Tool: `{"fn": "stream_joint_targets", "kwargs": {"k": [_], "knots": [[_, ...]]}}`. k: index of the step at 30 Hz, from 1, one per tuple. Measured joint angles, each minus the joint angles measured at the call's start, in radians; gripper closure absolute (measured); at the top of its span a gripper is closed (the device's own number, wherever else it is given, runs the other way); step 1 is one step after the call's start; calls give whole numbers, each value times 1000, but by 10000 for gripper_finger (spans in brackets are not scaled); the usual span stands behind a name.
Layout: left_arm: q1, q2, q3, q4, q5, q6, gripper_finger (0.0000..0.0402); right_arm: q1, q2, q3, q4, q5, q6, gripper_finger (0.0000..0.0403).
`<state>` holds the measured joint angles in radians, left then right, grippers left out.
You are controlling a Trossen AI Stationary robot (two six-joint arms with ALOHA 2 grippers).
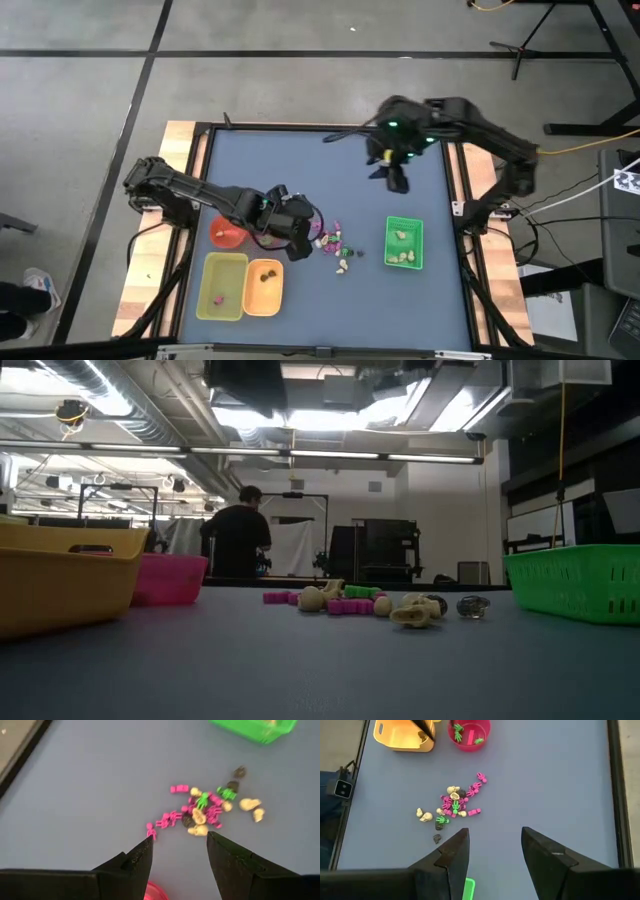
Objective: Sort Halloween decoration
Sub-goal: Put the pink skeleton toy into the light yellow bin
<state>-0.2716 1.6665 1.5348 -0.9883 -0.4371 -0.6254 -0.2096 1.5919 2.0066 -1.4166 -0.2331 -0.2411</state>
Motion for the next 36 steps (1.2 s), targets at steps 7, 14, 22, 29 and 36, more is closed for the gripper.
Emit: {"fn": "stream_joint_targets", "kwargs": {"k": [7,14,22,29,36], "knots": [[88,0,-132,81,67,6,231,0,-307,-433,313,22,104,226],[176,0,-286,252,170,35,231,0,-547,-901,705,22,214,226],[238,0,-453,496,247,36,231,0,-592,-1238,987,12,318,226],[260,0,-542,638,245,85,231,0,-573,-1391,1177,4,374,226],[242,0,-632,790,245,183,231,0,-573,-1414,1224,4,394,226]]}}
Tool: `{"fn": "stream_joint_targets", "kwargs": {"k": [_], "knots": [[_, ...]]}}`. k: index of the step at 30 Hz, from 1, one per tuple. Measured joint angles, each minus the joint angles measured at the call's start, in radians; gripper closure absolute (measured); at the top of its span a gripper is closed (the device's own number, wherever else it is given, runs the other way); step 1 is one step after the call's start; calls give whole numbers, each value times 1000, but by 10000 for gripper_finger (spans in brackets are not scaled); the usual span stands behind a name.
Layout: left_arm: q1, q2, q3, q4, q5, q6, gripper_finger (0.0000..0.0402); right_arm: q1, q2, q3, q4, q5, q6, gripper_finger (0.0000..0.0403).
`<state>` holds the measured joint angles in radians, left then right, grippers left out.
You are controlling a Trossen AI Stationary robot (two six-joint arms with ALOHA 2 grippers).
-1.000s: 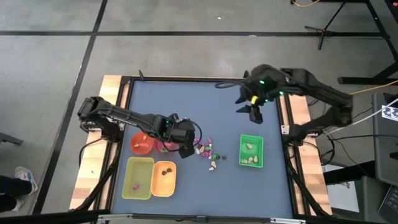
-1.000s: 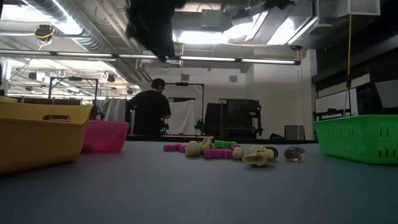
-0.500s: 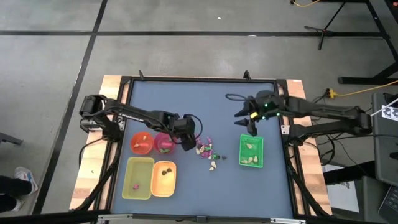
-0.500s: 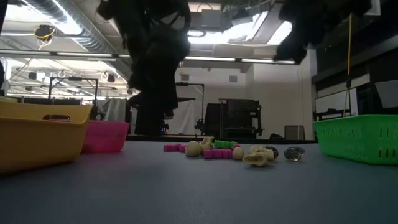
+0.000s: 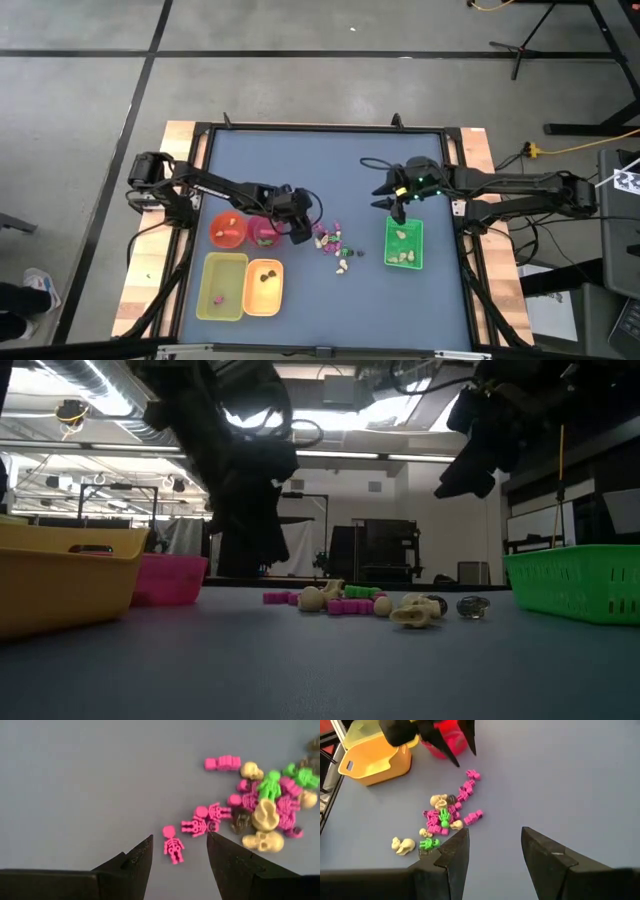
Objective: Sort Halloween decoration
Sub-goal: Put the pink skeleton toy into the light yellow bin
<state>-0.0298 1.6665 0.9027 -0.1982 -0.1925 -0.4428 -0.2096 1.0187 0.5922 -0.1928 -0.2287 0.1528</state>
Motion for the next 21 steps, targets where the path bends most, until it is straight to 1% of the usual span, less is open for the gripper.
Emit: {"fn": "stream_joint_targets", "kwargs": {"k": [6,11,16,21], "knots": [[-25,0,-46,55,-34,59,231,0,0,0,46,0,0,226],[-33,5,-76,123,-59,64,231,0,0,0,70,0,-1,226],[-32,43,-79,163,-60,64,231,0,0,0,76,0,-1,226],[-26,81,-79,162,-61,64,231,0,0,0,76,0,-2,226]]}}
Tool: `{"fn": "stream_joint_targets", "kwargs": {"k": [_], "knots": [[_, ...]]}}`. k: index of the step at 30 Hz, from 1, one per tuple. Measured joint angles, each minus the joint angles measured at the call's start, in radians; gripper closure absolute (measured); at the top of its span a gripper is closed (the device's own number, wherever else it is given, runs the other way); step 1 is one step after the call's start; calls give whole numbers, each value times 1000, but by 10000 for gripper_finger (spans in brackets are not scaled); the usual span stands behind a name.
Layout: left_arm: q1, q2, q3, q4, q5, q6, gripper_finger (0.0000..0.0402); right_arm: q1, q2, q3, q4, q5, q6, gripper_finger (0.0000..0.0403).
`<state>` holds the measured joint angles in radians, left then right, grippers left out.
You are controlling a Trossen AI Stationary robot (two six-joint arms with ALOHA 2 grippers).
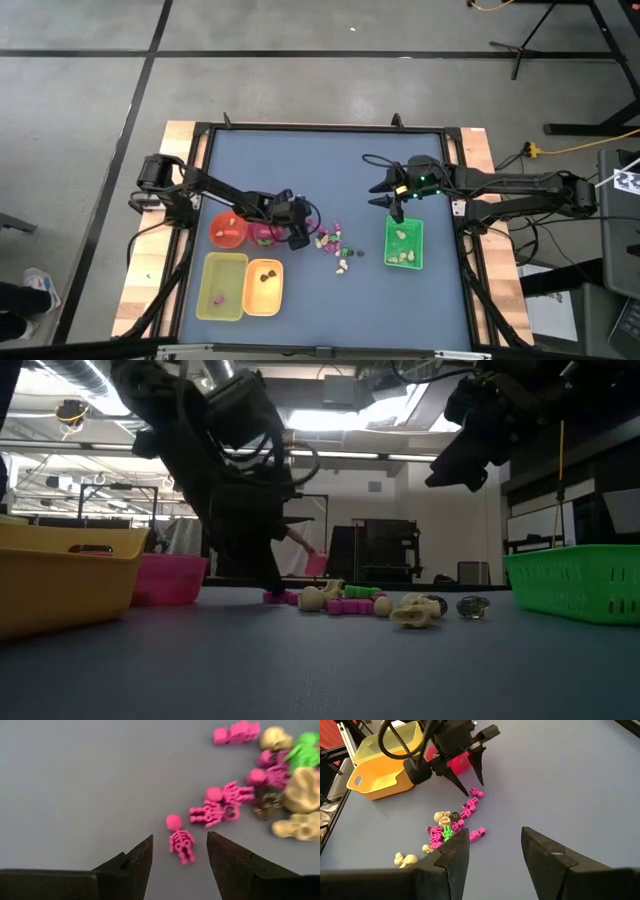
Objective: Sort Halloween decoration
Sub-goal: Put the pink skeleton toy into the light yellow bin
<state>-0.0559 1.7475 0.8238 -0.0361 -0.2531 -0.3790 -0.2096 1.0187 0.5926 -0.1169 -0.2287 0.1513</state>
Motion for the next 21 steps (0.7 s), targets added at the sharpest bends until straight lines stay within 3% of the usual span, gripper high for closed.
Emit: {"fn": "stream_joint_targets", "kwargs": {"k": [8,21], "knots": [[1,42,1,8,0,5,240,0,0,0,2,0,-2,226],[1,44,2,7,8,6,313,0,0,0,3,0,-3,226]]}}
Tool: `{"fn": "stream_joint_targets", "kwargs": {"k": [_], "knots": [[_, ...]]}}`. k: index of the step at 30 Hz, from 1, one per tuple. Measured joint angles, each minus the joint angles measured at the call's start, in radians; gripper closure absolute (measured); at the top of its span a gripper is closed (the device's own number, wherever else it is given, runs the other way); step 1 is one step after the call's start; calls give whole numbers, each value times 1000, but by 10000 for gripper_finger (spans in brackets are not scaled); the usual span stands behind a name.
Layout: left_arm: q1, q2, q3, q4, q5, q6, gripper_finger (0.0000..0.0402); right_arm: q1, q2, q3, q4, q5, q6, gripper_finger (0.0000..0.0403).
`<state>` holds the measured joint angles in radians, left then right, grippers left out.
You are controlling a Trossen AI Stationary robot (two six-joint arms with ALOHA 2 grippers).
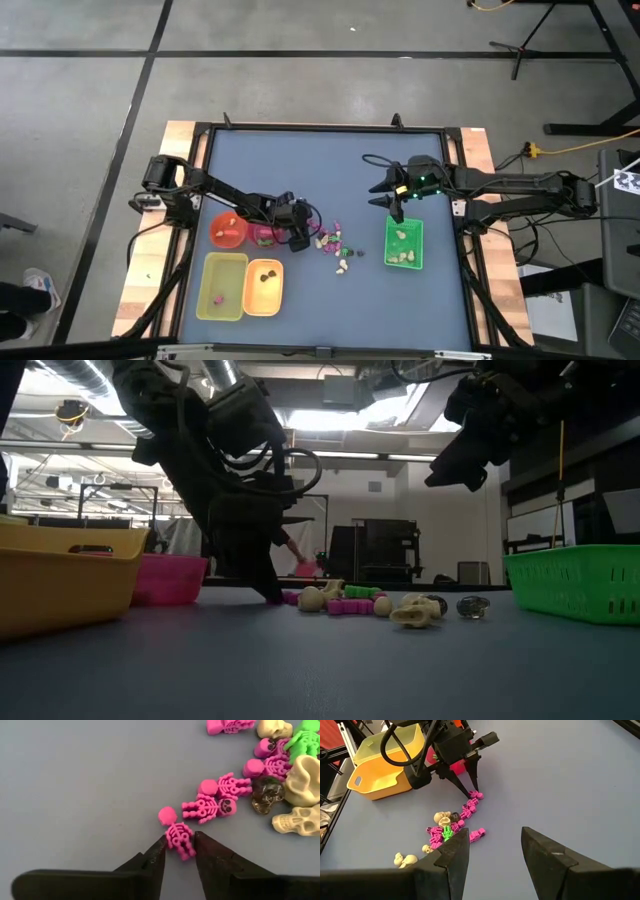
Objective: Sort Halloween decoration
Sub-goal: Put the pink skeleton toy into the light yellow bin
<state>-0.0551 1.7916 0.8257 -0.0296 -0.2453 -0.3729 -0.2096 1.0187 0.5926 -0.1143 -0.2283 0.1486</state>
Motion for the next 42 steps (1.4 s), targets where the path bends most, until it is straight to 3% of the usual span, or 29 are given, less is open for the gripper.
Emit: {"fn": "stream_joint_targets", "kwargs": {"k": [29,42], "knots": [[1,0,0,-6,-7,28,380,0,0,0,0,0,1,226],[-10,-124,0,-81,-12,36,383,0,0,1,3,1,2,226]]}}
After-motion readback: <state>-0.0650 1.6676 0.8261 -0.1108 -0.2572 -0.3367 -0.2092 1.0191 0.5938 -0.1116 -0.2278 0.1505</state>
